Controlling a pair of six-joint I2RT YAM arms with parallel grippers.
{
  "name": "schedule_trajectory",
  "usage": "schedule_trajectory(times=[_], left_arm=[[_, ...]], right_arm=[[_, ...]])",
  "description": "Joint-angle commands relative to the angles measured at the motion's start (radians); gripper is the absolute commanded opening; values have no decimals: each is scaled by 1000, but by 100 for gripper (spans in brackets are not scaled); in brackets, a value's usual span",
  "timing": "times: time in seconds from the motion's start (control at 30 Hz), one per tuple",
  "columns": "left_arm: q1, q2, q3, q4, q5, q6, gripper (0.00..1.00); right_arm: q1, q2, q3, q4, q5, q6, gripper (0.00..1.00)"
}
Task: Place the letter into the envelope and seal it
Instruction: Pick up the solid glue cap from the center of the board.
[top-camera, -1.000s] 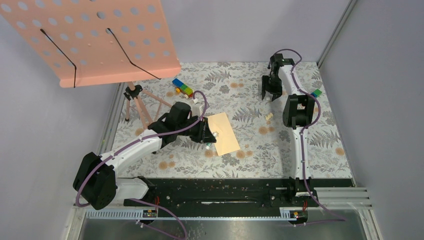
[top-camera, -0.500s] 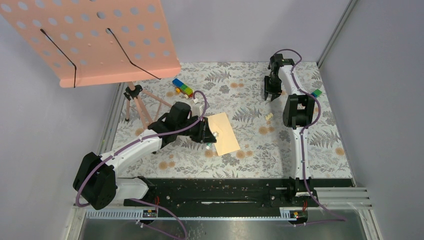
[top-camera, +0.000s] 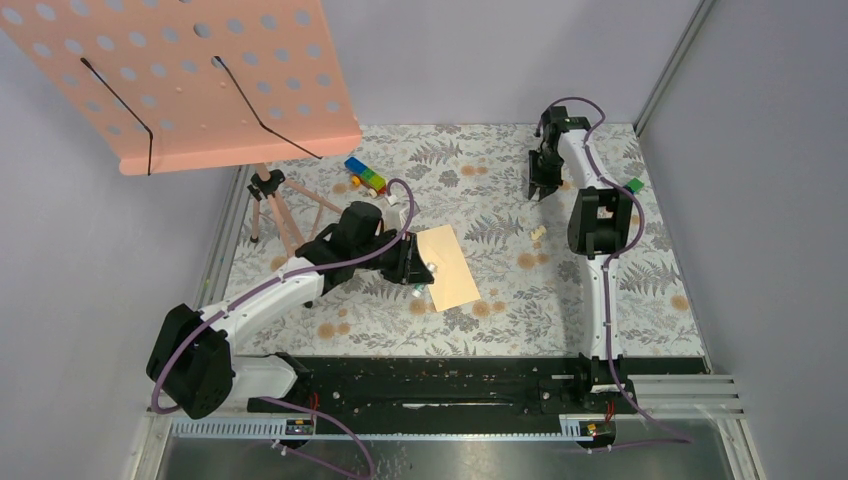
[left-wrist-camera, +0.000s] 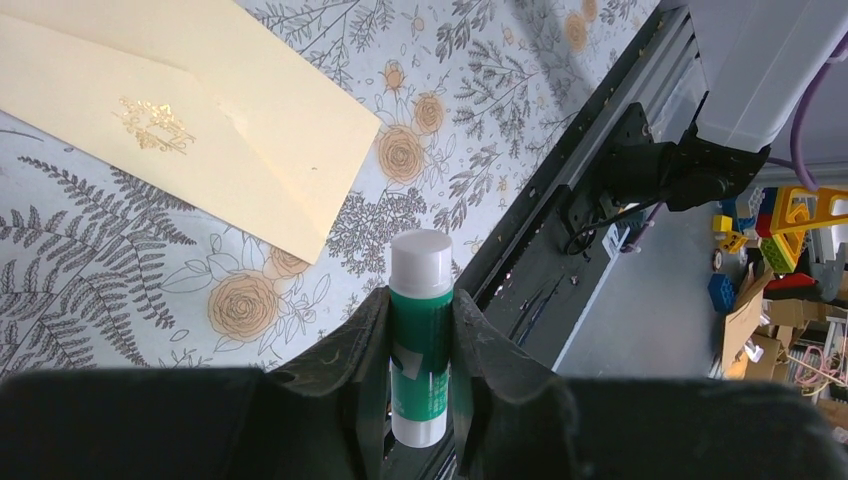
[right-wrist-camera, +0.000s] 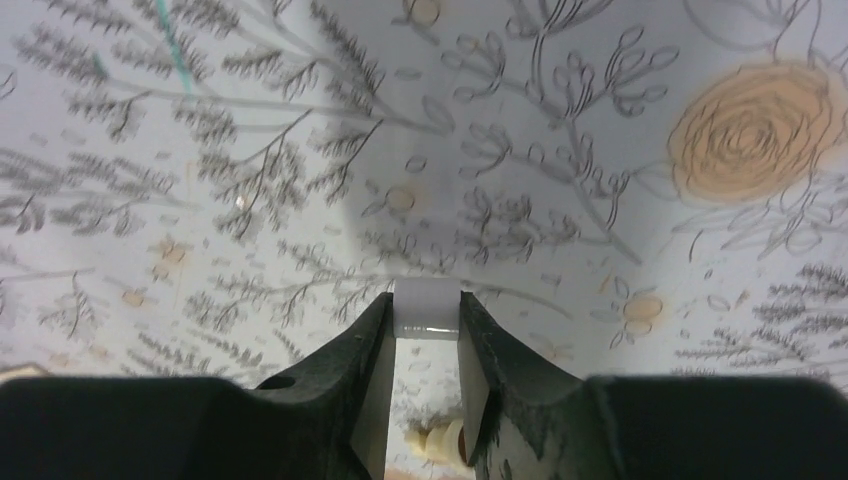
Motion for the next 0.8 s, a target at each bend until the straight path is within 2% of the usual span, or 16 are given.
schedule_trajectory(times=[0.0,0.2,0.4,0.57,0.67,0.77], left_arm=[[6,-15,52,27,20,19,0],[6,-55,41,21,2,21,0],[6,-97,-4,38,-4,13,0],[5,-90,-20,61,17,0,0],[4,-74,-18,73,20,-5,0],[4,-56,-12,77,27,-17,0]], right_arm=[[10,-212,-100,37,-83,-5,26],[85,-433,-354,73,-105,-43,26],[202,-693,-798,219,-21,-119,24],[237,-880,-1065,305,-71,-62,24],[255,-929,-1183,336,-74,-16,25],[282,-933,-1247,354,14,-14,25]])
